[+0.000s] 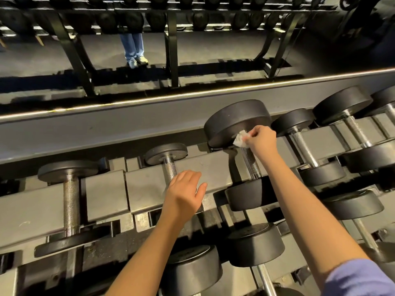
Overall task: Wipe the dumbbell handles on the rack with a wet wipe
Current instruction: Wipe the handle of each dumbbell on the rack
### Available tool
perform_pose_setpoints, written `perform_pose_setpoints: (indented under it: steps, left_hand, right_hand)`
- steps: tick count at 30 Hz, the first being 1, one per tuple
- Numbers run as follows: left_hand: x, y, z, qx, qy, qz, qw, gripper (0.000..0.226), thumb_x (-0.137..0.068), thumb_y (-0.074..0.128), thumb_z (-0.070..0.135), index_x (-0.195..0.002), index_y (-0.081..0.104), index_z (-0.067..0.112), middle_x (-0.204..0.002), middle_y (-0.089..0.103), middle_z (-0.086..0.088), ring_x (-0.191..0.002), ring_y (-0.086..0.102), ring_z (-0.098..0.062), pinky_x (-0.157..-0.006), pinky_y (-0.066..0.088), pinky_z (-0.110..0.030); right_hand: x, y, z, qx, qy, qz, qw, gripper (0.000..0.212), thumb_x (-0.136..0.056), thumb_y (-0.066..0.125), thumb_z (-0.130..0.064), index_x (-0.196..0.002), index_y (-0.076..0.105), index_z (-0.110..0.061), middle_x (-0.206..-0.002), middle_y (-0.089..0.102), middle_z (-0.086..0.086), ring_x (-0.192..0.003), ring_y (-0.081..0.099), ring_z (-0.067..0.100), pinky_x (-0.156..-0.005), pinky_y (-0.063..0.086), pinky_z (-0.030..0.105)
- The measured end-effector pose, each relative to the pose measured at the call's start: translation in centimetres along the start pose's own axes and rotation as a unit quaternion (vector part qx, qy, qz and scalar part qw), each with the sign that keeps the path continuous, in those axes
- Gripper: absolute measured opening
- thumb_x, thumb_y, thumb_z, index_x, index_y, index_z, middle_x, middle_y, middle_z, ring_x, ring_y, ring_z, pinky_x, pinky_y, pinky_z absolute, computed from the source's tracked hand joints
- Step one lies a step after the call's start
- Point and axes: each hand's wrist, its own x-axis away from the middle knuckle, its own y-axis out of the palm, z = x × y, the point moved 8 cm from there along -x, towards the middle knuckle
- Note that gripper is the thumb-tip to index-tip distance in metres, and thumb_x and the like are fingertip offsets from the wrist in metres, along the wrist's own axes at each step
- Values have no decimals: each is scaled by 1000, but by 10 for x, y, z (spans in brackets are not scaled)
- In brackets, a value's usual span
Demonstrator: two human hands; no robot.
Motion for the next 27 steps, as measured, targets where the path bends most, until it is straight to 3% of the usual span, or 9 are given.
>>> perform_pose_setpoints:
  steps: [3, 5, 9, 12, 15, 19, 22, 25, 27]
  left_hand:
    - [-1, 1, 0, 3, -1, -3, 1000, 45, -94, 42, 36, -115, 66, 4, -110, 68, -7, -106, 62, -24, -99, 36, -30]
    - [-1, 1, 0, 2, 4, -5, 1000, 46, -94, 41, 36, -116, 66, 4, -111, 68, -7, -107, 62, -24, -99, 36, -30]
    - [-1, 0, 2, 2, 1, -7, 1000, 47, -94, 39, 37, -116, 65, 5, -111, 68, -7, -107, 61, -23, -98, 35, -28]
    - [-1, 0, 2, 7, 1, -8, 1000, 47, -94, 39, 38, -116, 66, 5, -112, 68, -7, -108, 61, -23, -98, 37, -30]
    - [-1, 2, 0, 13, -1, -9, 1000, 48, -94, 39, 38, -117, 65, 6, -113, 67, -6, -109, 60, -22, -99, 37, -31]
    - [-1, 3, -1, 12, -2, -11, 1000, 49, -94, 37, 39, -118, 65, 6, -114, 67, -6, -109, 60, -22, -100, 37, -31]
    - [-1, 1, 0, 9, -3, -7, 1000, 50, -94, 37, 39, -117, 65, 6, -113, 67, -6, -108, 60, -22, -99, 35, -29]
    - [-1, 1, -1, 8, -9, -11, 1000, 50, -94, 37, 39, -118, 65, 6, -114, 67, -5, -110, 60, -22, -100, 34, -28]
    - [-2, 3, -2, 9, -15, -17, 1000, 51, -93, 36, 40, -119, 65, 7, -116, 67, -5, -112, 58, -21, -101, 34, -28]
  right_hand:
    - [8, 10, 24, 191, 5, -88, 978, 15, -88, 62, -14, -97, 66, -3, -104, 64, 15, -98, 61, 30, -75, 47, 30]
    - [14, 12, 35, 260, -8, -123, 958, 21, -88, 61, -18, -99, 68, -2, -104, 65, 16, -99, 61, 31, -78, 48, 31]
    - [4, 7, 22, 174, -11, -79, 982, 13, -87, 58, -9, -91, 68, -2, -94, 63, 14, -97, 61, 32, -71, 44, 28]
    - [-5, 1, 9, 86, 7, -59, 994, 10, -88, 57, -6, -90, 66, -5, -100, 64, 15, -95, 58, 26, -74, 42, 27]
    - [2, 0, 14, 204, -16, -131, 970, 14, -91, 54, -13, -90, 63, -3, -107, 65, 19, -104, 59, 31, -78, 44, 29]
    - [23, 9, 40, 323, -12, -231, 918, 27, -87, 57, -15, -108, 67, 0, -112, 65, 18, -106, 60, 31, -76, 44, 26]
    - [16, 8, 36, 277, 6, -206, 938, 25, -84, 61, -10, -105, 69, 1, -100, 65, 19, -98, 63, 30, -72, 45, 27]
    - [-2, 1, 17, 154, 3, -111, 982, 19, -86, 56, -3, -100, 68, -1, -104, 65, 18, -101, 60, 30, -79, 48, 33]
    - [-4, -1, 5, 52, -5, -66, 996, 12, -85, 57, 0, -86, 65, -8, -94, 62, 12, -90, 58, 23, -71, 44, 29]
